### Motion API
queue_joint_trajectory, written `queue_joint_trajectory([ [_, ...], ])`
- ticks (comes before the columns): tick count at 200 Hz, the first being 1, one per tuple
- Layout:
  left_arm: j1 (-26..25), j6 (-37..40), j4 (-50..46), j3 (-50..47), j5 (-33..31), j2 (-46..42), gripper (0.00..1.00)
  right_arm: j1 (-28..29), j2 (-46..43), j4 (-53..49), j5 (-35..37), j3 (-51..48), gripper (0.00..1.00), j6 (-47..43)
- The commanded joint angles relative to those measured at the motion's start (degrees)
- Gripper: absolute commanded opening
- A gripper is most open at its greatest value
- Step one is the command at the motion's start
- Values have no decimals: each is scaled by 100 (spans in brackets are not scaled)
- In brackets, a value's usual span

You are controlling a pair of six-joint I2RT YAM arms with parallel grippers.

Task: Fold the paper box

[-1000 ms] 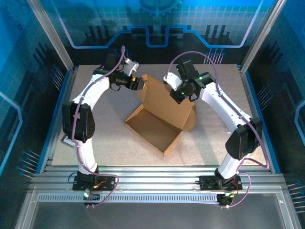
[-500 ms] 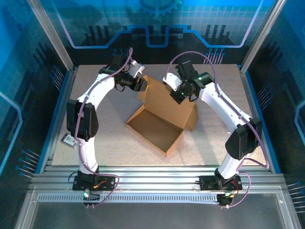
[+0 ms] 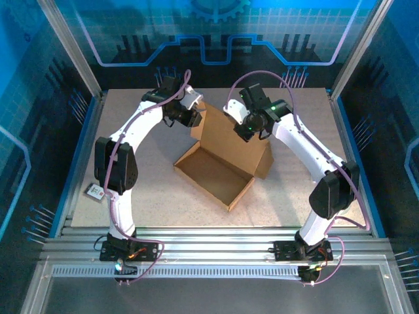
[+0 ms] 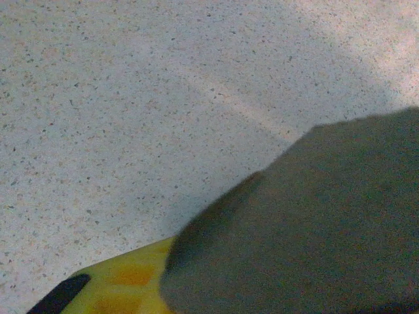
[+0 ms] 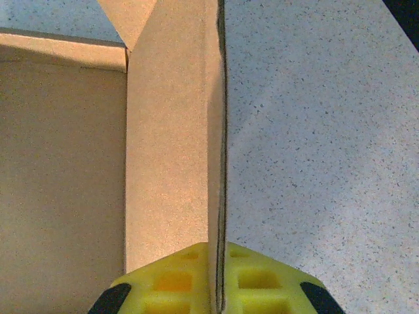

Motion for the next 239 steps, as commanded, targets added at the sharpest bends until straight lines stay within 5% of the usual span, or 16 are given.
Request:
queue_joint_trajectory([
  [1, -75, -301, 70, -45, 123, -106, 22, 122, 120, 257, -161, 116, 12, 313],
  [84, -75, -1039, 1259, -1540, -499, -1148, 19, -239, -872, 1186, -781, -874, 66, 1749],
  [142, -123, -1378, 1688, -2165, -497, -1480, 18, -1455, -2348, 2133, -1756, -2920, 91, 2848],
  [190, -169, -1752, 1651, -2338, -766, -1598, 18, -1786, -2773, 2467, -2304, -3804, 90, 3026],
  [239, -246, -2576, 1605, -2622, -1231, -1739, 19, -1751, -2867, 2567, -1557, -4235, 75, 3982],
])
